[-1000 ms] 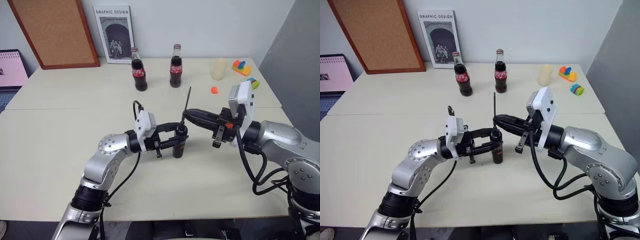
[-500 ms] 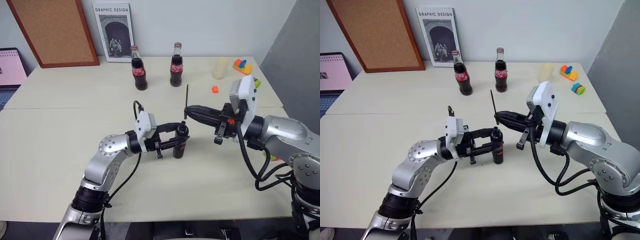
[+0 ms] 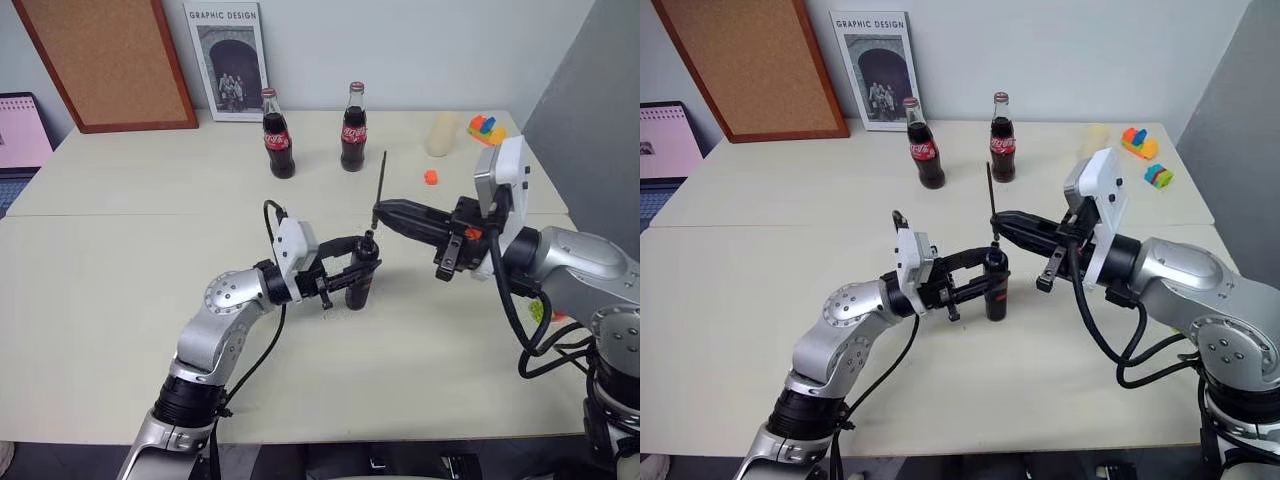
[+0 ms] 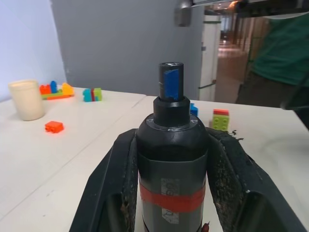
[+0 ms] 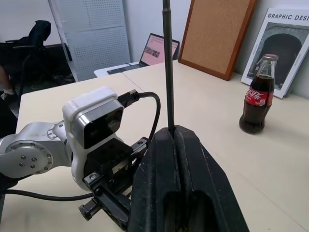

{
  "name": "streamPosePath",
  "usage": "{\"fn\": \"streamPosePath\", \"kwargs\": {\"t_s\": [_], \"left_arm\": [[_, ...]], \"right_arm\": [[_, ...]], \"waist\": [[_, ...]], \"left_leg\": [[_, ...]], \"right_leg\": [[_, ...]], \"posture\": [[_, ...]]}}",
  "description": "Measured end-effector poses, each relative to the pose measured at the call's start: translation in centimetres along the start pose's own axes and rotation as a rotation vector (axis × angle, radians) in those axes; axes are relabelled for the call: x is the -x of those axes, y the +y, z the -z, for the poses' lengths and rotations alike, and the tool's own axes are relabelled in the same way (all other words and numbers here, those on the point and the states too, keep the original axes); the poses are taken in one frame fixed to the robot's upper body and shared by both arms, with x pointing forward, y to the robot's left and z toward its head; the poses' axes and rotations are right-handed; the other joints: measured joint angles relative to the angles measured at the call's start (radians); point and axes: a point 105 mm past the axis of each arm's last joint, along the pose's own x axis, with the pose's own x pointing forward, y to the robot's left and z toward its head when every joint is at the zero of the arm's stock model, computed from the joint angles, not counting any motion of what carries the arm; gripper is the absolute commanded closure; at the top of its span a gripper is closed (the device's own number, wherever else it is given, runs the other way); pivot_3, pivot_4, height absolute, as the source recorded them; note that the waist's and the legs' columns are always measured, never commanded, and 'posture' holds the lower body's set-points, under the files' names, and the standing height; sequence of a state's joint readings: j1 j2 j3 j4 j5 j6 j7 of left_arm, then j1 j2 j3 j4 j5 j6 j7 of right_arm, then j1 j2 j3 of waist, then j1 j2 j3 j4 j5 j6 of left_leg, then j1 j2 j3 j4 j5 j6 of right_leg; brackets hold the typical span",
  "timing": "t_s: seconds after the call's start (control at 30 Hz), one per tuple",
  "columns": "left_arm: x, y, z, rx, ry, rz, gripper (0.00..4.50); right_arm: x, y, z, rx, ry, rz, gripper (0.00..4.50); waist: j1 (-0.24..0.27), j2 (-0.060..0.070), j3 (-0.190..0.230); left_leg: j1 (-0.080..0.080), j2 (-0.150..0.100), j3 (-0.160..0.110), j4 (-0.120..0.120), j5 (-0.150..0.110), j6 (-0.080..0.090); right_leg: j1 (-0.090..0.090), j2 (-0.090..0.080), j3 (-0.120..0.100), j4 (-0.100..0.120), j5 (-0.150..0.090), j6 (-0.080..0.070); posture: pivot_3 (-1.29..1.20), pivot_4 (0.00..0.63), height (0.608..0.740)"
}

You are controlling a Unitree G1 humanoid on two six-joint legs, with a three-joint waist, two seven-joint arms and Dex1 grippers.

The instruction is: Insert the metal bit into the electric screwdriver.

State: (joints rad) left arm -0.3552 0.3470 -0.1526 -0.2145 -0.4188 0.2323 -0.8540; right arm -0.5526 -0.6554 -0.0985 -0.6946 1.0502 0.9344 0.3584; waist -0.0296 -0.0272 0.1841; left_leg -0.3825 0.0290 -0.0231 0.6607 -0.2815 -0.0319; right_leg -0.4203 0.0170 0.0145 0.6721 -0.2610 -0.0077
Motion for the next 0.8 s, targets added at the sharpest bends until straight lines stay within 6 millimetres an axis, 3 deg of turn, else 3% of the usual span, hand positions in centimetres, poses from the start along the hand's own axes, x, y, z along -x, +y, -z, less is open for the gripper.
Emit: {"fn": "streamPosePath", "kwargs": {"t_s": [0.8], "left_arm": [[-0.1,0.2,0.0,-0.013,0.001,-0.05,2.88]], "right_arm": [[-1.7,-0.5,1.4,-0.03,0.007,0.158,4.5]], "waist": [[0.0,0.0,0.0]], "left_leg": [[0.0,0.0,0.0,0.0,0.0,0.0]], "right_leg": [[0.0,0.0,0.0,0.0,0.0,0.0]], "posture": [[0.0,0.15,0.74]]}}
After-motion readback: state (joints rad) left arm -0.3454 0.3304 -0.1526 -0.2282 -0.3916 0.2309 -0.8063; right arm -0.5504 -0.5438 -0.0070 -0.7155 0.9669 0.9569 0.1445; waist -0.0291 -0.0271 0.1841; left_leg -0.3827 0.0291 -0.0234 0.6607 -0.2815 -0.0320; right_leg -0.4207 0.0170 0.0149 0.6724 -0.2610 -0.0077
